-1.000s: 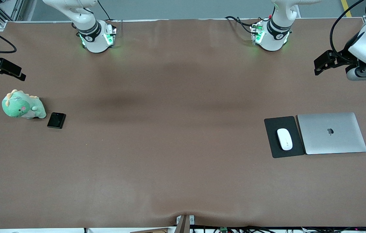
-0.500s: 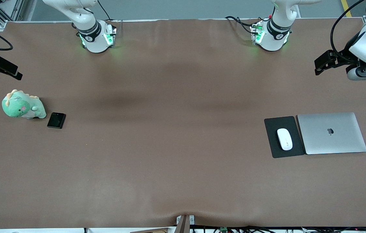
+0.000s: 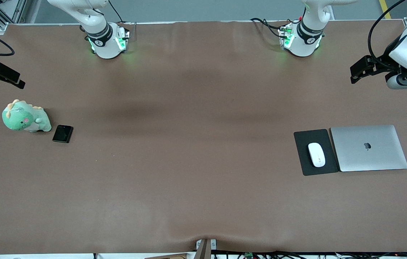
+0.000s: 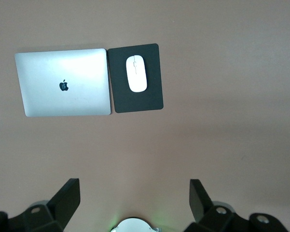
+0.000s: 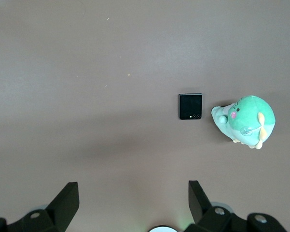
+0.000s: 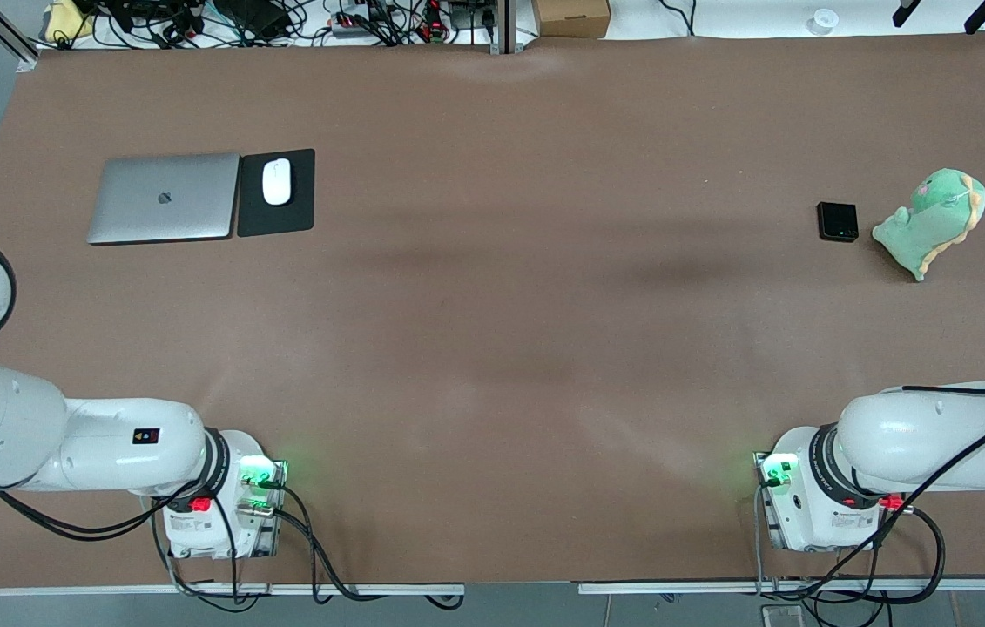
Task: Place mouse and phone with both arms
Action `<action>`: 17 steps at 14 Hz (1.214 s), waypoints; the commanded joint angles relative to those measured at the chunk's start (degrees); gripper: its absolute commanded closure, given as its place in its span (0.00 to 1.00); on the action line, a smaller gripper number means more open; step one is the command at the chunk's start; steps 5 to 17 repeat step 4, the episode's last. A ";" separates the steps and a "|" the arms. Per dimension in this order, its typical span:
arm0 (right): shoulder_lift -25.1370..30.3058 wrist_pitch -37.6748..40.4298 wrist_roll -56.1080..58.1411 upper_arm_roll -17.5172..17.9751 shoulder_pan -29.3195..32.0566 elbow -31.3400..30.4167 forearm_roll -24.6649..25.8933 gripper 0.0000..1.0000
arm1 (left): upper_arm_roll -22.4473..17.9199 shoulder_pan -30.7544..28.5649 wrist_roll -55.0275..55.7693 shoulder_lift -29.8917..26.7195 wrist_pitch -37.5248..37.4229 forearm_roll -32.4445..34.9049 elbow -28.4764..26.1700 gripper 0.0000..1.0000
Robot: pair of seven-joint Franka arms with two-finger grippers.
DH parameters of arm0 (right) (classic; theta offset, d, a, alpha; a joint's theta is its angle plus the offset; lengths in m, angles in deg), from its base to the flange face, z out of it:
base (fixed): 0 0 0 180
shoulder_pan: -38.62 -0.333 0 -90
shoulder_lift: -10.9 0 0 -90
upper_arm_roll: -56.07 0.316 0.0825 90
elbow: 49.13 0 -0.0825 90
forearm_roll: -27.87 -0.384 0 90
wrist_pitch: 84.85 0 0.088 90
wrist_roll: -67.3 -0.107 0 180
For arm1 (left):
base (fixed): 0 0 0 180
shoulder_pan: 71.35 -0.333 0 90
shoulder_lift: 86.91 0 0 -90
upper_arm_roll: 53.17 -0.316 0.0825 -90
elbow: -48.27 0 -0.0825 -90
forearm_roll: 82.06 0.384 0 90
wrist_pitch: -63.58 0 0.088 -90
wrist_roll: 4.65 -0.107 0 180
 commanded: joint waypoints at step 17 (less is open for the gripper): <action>-0.25 0.89 -0.82 0.16 -0.06 1.43 0.78 0.00 | -0.36 0.04 -0.64 -0.74 -0.61 -0.38 0.22 0.00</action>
